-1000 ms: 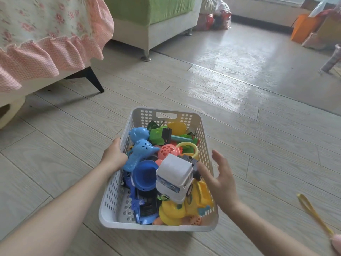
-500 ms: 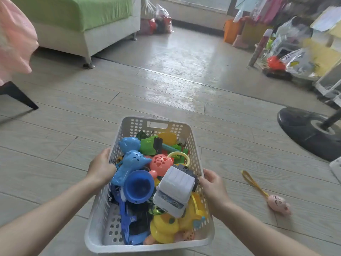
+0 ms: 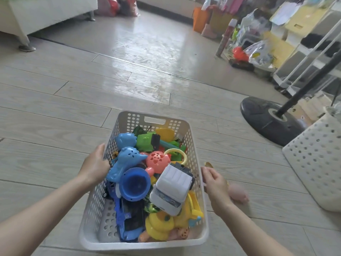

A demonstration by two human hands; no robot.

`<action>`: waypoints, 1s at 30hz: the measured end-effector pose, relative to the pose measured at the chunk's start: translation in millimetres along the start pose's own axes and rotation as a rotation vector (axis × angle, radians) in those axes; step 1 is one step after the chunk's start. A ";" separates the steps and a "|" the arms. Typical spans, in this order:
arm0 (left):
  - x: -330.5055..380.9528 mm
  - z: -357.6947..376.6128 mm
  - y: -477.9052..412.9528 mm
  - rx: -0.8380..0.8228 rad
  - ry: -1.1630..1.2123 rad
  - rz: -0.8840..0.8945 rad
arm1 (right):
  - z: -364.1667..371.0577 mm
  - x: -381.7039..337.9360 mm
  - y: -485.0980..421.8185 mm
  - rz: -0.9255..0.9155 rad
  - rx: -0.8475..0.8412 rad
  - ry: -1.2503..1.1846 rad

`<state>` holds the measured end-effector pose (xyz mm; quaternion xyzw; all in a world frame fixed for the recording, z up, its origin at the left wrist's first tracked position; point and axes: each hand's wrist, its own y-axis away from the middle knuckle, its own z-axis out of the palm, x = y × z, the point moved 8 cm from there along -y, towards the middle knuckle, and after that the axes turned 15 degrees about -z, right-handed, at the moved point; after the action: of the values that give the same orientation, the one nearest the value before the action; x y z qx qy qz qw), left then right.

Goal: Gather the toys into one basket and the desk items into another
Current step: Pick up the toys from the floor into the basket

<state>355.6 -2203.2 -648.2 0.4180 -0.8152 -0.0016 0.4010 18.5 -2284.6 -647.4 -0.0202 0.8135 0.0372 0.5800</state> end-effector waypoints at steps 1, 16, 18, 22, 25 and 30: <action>1.5 -0.1 1.1 -0.002 -0.009 0.010 | -6.0 6.8 -6.1 0.013 0.015 0.027; 3.7 -0.8 6.0 0.004 -0.011 0.016 | -95.1 111.7 -41.7 0.102 -0.203 1.233; 1.7 -1.4 5.1 -0.002 -0.019 0.006 | -96.0 105.0 -43.4 0.065 -0.218 1.256; 2.6 -1.2 6.9 -0.021 0.003 0.002 | -94.6 78.4 -52.6 0.036 -0.192 1.202; 1.4 -0.3 7.2 -0.029 -0.005 0.003 | -77.3 32.8 -60.2 -0.125 -0.117 0.999; -1.5 1.3 7.6 -0.032 -0.020 -0.002 | -20.3 -73.7 -56.7 -0.488 -0.099 0.747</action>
<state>350.0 -2197.7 -647.5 0.4123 -0.8186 -0.0194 0.3995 27.7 -2343.6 -573.3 -0.2511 0.9358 -0.0717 0.2368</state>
